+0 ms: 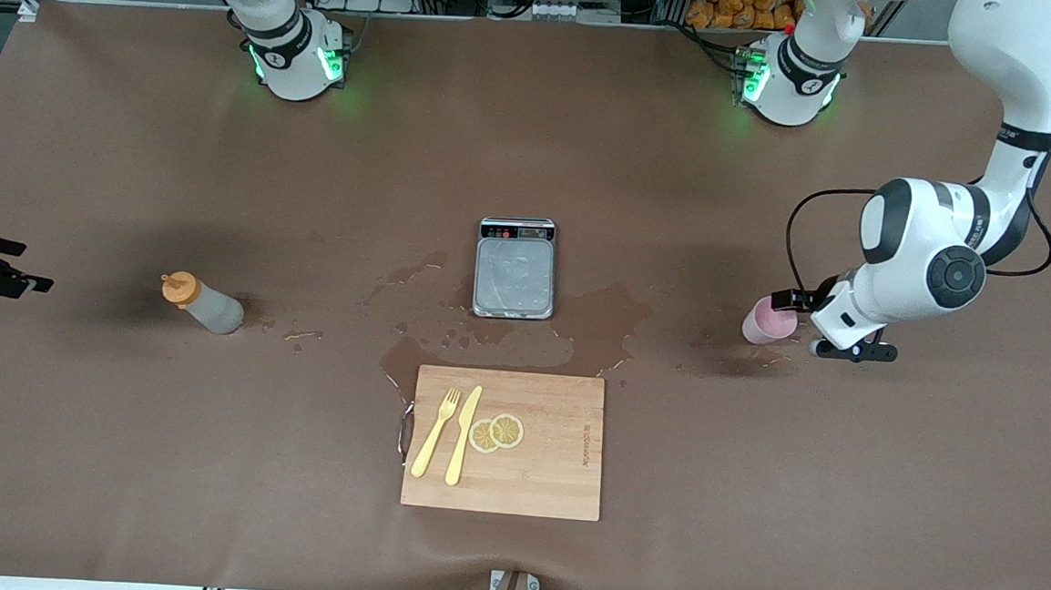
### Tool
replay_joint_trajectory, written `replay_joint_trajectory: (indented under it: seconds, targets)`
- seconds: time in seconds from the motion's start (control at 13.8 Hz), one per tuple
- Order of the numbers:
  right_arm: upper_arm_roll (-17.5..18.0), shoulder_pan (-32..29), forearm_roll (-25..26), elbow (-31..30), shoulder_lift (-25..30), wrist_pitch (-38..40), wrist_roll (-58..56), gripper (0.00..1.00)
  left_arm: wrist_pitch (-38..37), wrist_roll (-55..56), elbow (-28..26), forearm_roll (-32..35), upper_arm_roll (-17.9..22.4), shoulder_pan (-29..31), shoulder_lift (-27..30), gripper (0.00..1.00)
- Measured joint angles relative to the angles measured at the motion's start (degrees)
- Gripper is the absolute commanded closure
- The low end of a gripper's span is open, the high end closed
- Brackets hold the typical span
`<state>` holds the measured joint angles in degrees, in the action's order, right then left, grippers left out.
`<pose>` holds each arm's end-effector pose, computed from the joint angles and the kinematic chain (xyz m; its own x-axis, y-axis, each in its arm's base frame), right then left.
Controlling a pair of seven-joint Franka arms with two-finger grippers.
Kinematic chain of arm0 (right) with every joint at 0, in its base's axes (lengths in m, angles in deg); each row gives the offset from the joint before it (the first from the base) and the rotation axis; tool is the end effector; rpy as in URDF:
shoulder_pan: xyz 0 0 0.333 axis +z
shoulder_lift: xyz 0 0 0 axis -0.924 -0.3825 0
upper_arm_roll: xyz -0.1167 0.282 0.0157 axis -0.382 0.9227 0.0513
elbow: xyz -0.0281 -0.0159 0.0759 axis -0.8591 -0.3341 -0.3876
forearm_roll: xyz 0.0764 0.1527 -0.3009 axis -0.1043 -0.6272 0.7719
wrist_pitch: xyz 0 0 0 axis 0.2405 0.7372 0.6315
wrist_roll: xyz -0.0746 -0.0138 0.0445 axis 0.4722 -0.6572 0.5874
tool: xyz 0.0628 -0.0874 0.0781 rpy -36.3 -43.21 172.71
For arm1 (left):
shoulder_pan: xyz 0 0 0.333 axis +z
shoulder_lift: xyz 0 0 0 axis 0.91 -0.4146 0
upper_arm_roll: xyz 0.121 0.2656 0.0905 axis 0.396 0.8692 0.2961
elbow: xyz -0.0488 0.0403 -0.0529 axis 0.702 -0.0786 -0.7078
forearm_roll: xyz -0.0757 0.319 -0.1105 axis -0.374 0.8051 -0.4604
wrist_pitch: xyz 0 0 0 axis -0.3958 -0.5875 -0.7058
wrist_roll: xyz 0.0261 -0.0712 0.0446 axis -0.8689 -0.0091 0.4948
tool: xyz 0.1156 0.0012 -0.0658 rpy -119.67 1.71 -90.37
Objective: Add sauce to pink cup with both arms
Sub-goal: 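Lift the pink cup with the left gripper while the right gripper grasps the bottle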
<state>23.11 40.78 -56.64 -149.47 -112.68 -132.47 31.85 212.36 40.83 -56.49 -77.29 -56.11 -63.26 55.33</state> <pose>0.5380 -0.2426 0.3539 0.7073 -0.6202 -0.3393 -0.6828 -0.7237 -0.1005 0.5075 -0.0565 0.2519 0.9778 -0.0202 -0.2085 -0.0070 -0.9979 0.0640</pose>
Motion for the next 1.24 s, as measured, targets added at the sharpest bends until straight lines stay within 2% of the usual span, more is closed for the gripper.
replay_joint_trajectory:
  seconds: [0.22,0.58,0.73,0.8,0.87,1.02,1.24]
  targets:
    - [-0.1,-1.1,-7.4,0.0,-2.6,2.7,2.7,0.0,0.6,0.0,0.1,0.0,-0.2,-0.2,-1.6,0.0]
    - [-0.2,-6.1,-16.1,0.5,-11.2,5.7,3.6,0.0,1.0,0.0,2.0,0.0,-0.2,-0.2,-4.2,0.02]
    - [-0.2,-6.8,-19.3,0.8,-13.3,6.0,6.6,0.0,1.0,0.0,3.1,0.0,-0.2,-0.2,-5.2,0.46]
    - [-0.2,-6.9,-20.6,1.1,-13.9,6.6,8.2,0.0,1.0,0.0,3.4,0.0,-0.2,-0.3,-5.6,0.76]
    - [-0.2,-6.9,-22.0,1.2,-14.4,7.7,10.0,0.0,1.0,0.0,3.5,0.0,-0.3,-0.3,-5.8,1.0]
    - [-0.2,-7.3,-25.1,1.9,-16.1,10.8,13.1,0.0,1.0,0.0,3.5,0.0,-0.3,-0.4,-6.1,1.0]
    - [-0.2,-9.0,-28.8,5.6,-21.5,17.1,14.3,0.0,1.0,0.0,3.6,0.0,-0.3,-0.5,-6.1,1.0]
